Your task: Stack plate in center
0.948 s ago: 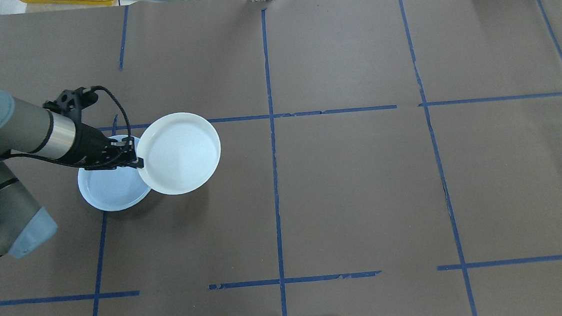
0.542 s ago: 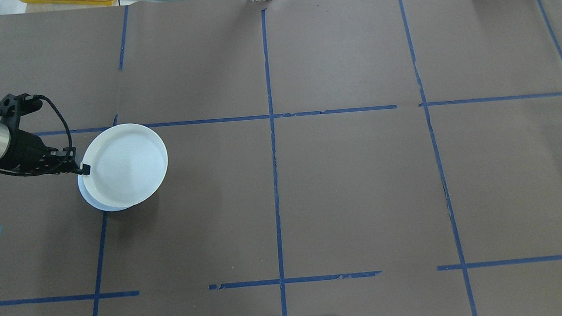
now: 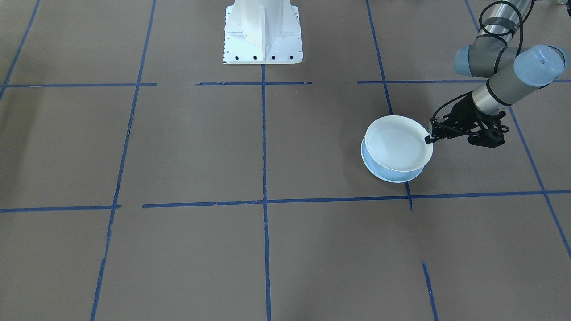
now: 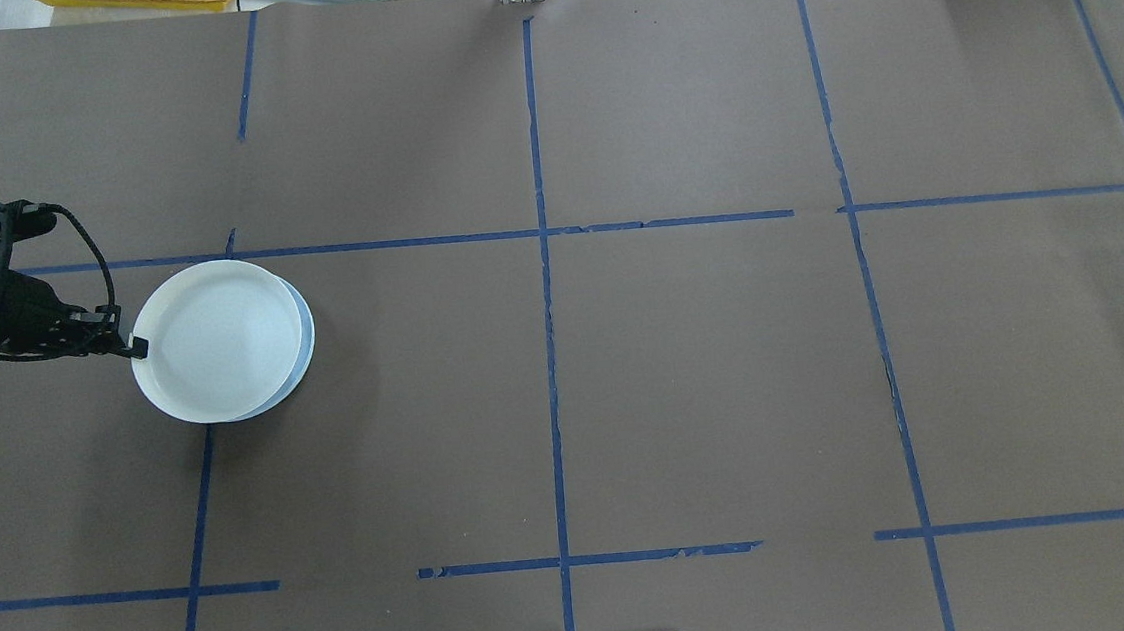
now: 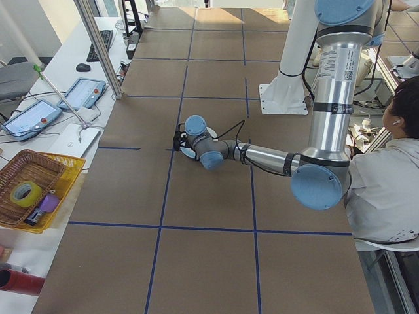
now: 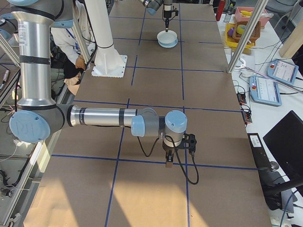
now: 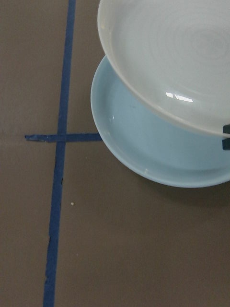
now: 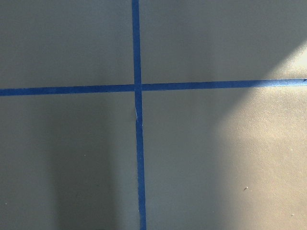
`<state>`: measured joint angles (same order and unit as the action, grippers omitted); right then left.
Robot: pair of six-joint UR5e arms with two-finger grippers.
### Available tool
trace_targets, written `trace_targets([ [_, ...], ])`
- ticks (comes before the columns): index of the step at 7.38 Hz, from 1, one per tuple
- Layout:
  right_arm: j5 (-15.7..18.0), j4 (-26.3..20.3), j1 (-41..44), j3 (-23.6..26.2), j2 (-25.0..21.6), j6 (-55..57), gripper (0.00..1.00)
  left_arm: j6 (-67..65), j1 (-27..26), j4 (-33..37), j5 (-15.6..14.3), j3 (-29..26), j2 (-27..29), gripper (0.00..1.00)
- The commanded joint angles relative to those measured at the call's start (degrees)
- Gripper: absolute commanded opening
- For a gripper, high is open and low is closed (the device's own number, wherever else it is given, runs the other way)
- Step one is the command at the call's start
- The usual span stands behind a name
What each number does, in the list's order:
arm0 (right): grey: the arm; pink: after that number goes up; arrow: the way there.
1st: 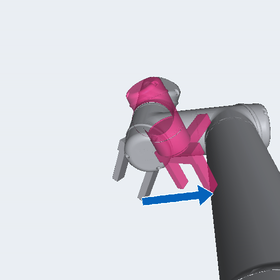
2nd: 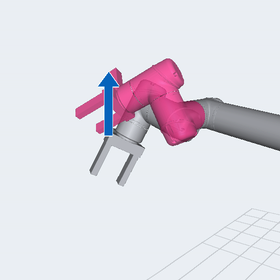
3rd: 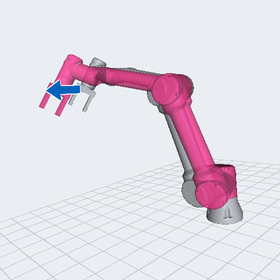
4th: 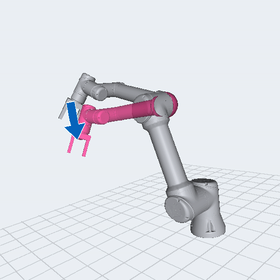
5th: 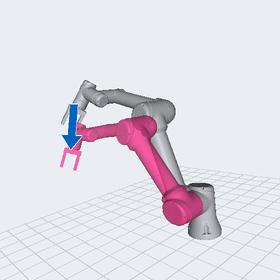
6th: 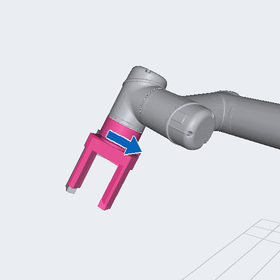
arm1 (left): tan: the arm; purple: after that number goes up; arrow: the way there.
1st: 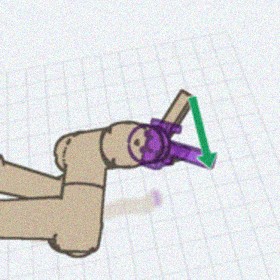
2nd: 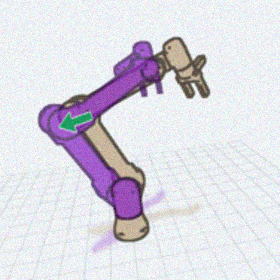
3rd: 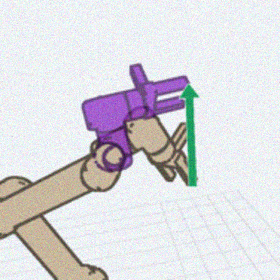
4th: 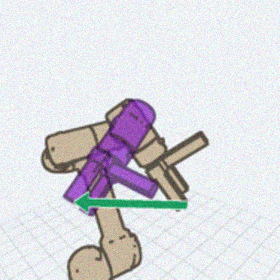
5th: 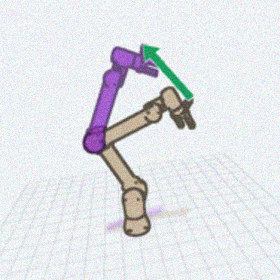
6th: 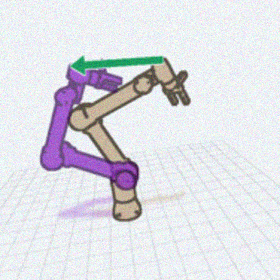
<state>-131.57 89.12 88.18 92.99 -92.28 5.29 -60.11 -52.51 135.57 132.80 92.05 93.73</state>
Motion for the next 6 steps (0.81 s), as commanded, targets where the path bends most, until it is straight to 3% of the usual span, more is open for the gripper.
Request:
trace_targets([
  [1,0.00,0.00,-0.02,0.00,0.00,-0.02,1.00,-0.44,0.13,-0.05,-0.08,-0.21,0.40,0.99],
  [3,0.00,0.00,-0.02,0.00,0.00,0.07,1.00,-0.36,-0.65,-0.22,0.70,-0.21,0.23,1.00],
  [5,0.00,0.00,-0.02,0.00,0.00,0.07,1.00,1.13,-8.09,-0.66,5.52,-0.55,-0.30,1.00],
  [6,0.00,0.00,-0.02,0.00,0.00,-0.02,1.00,6.97,-9.61,-1.36,5.54,-0.56,-1.61,1.00],
])
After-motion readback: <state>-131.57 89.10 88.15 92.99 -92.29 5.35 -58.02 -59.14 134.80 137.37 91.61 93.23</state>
